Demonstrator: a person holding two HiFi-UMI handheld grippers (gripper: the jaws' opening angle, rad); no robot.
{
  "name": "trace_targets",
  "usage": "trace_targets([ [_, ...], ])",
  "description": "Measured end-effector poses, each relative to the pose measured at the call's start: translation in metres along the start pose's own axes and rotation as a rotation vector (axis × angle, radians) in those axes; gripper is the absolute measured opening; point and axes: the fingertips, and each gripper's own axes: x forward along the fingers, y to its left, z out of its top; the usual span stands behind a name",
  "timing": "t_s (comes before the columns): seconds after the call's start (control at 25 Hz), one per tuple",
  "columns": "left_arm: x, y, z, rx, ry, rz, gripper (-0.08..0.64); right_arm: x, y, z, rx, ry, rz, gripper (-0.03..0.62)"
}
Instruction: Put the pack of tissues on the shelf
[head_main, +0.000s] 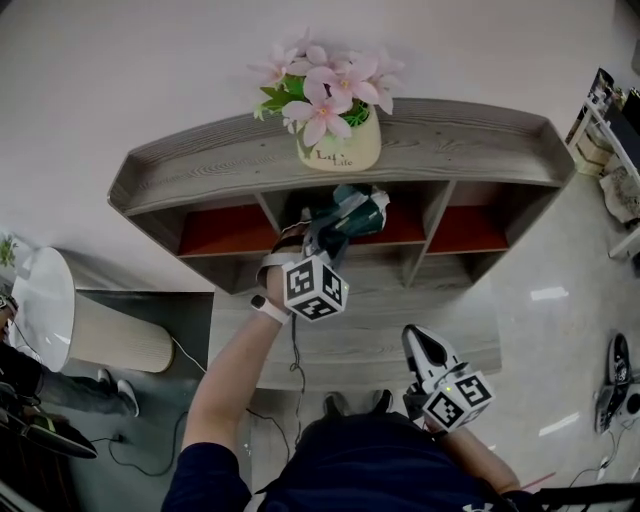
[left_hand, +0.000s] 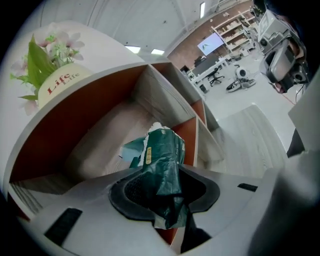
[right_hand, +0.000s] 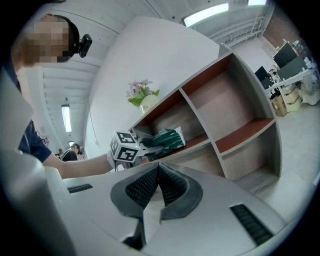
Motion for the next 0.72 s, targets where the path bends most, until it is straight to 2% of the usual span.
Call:
trace_targets([
  [0.16, 0.007, -0.003, -0.006, 0.013, 0.044, -0.012, 0.138, 0.001, 0.005, -0.003, 0.001, 0.000, -0.009, 0.005],
  [0.32, 0.011, 0.002, -0.013, 0.027, 0.122, 0.024, 0.161, 0.003, 0.008, -0.006, 0.005, -0.001, -0.014, 0.005],
  [0.56, 0.004, 0.012, -0.022, -0.070, 0.197, 0.078, 0.242, 0.003, 0.014, -0.010, 0.012, 0.000, -0.020, 0.005],
  [0.72, -0.005, 0.021, -0.020, -0.113, 0.177, 0.112, 0.273, 0.006, 0.015, -0.007, 0.009, -0.010, -0.022, 0.005],
])
